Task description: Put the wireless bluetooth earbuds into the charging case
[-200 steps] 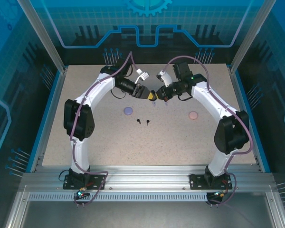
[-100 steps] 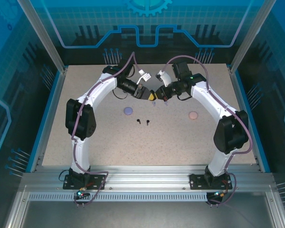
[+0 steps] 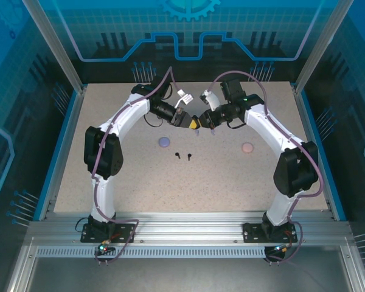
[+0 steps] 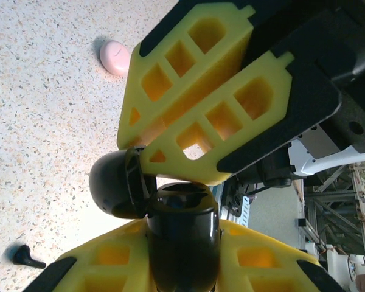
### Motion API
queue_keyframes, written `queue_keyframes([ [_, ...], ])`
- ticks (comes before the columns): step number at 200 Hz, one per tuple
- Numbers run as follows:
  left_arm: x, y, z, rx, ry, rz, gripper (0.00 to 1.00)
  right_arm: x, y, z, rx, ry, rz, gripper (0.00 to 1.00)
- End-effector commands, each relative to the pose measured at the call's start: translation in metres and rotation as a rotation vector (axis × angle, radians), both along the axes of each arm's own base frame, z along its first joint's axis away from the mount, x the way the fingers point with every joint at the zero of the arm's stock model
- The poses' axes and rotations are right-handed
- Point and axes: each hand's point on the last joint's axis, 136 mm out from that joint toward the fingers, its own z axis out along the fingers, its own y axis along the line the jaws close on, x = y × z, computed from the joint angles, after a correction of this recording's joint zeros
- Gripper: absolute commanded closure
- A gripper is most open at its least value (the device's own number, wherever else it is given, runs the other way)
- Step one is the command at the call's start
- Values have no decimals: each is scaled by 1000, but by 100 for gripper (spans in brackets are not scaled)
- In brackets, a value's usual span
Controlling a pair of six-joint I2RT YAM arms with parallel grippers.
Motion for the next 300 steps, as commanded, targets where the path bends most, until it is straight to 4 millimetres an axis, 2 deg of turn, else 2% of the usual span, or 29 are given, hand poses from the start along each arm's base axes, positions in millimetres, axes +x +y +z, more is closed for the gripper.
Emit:
queue_keyframes([
  [1,3,-4,15,-56,-34,-12,100,6,-2,26,55,-43,-53,67],
  [15,11,2,19,-63,-54,19,100,5,-12,38,85,-47,-96,59],
  [49,29,22,38,-103,-122,115,100,-12,-29,55,130,-42,-179,47],
  [66,32,29,50,-124,-162,153,100,-21,-32,57,155,-17,-220,45],
  [99,34,40,65,-125,-258,235,100,-33,-36,47,208,63,-342,45],
  [119,32,49,73,-118,-323,306,100,-42,-25,31,183,107,-378,44],
  [145,31,66,81,-108,-419,423,100,-51,-5,1,64,148,-407,44],
  [179,23,91,92,-92,-541,579,100,-52,20,-46,-94,213,-436,45],
  [215,14,127,117,-96,-690,817,100,-50,44,-91,-242,261,-433,47],
  [241,7,146,132,-117,-732,935,100,-45,58,-114,-331,279,-411,49],
  [300,-6,161,155,-144,-779,1014,100,-41,85,-150,-484,302,-327,53],
])
